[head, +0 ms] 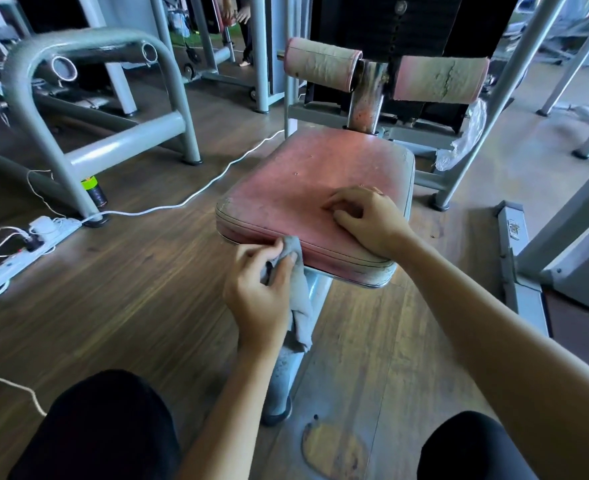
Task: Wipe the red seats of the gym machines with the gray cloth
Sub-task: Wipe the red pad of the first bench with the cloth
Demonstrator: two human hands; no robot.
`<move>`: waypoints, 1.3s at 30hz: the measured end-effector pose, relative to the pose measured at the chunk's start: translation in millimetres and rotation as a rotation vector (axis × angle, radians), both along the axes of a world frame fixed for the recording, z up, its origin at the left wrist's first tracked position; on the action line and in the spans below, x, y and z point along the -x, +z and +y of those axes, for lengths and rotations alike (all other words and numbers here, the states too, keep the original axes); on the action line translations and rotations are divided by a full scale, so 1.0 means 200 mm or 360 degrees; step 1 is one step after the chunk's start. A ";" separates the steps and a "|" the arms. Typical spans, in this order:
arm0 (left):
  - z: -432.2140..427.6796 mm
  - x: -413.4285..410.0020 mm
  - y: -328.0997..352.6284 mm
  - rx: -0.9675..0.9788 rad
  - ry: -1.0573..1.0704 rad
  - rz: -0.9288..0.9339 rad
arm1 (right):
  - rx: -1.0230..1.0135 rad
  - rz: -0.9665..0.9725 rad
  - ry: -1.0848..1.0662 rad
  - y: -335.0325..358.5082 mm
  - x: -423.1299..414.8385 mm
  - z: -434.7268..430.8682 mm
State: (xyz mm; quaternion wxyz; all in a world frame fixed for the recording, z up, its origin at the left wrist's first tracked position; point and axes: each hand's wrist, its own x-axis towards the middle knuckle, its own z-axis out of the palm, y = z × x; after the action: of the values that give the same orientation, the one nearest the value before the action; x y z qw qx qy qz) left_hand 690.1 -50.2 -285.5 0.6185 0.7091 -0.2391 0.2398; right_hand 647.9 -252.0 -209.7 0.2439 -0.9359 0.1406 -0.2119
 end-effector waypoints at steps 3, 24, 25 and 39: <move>0.03 -0.02 0.05 -0.0158 -0.0088 -0.0061 | 0.0025 0.0029 -0.0113 0.00 0.01 0.02; -0.23 -0.70 0.33 -0.0783 -0.0431 -0.0070 | -0.0599 -0.0283 -0.0229 0.17 -0.11 0.08; -0.23 -0.71 0.35 -0.0707 -0.0463 0.0028 | -0.0538 -0.0252 -0.0155 0.19 -0.16 0.11; -0.21 -0.74 0.30 0.0153 -0.0270 0.0460 | 0.0004 0.0339 -0.0311 0.15 -0.28 0.32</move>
State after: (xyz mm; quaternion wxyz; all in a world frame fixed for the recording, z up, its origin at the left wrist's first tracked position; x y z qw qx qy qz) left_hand 837.6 -92.3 -225.2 0.6977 0.6830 -0.1949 0.0934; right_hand 704.6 -187.5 -180.5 0.2046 -0.9353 0.2557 -0.1342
